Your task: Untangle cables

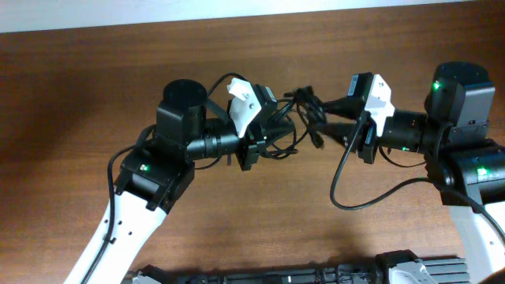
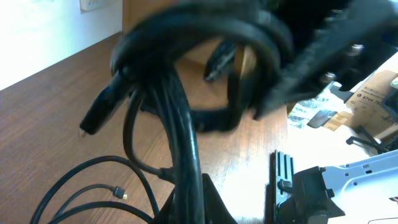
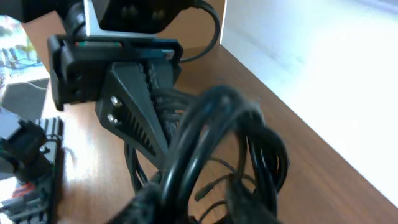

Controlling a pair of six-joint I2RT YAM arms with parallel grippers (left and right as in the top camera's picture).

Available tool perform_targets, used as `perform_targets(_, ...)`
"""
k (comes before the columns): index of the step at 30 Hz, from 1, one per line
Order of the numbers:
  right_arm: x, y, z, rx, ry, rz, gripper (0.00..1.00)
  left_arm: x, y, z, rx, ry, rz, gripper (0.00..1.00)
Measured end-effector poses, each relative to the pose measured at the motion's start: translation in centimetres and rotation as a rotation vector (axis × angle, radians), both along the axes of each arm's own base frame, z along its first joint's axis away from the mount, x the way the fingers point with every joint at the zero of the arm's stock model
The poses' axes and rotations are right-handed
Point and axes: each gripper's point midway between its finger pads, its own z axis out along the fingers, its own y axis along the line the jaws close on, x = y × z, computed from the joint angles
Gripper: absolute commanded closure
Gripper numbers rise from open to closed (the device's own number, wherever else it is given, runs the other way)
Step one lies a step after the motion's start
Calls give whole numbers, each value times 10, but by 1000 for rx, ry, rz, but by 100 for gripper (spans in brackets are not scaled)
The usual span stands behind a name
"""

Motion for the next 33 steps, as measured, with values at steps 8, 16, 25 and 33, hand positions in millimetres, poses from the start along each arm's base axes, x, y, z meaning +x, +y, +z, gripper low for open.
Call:
perform_targets(8,8,-8,-12,-45,48,-82,20,23,8,-4,13,55,162,100)
perform_targets(16,20,-22,-26,-58,179,-236,30,65,23,22,-254,414,511,100)
perform_targets(25,35,-22,-4,-90,-50,-214,35,57,12,36,-450,774,516,100)
perform_targets(33,39,-22,-8,-113,-68,-203,46,37,-11,60,-504,781,394,100)
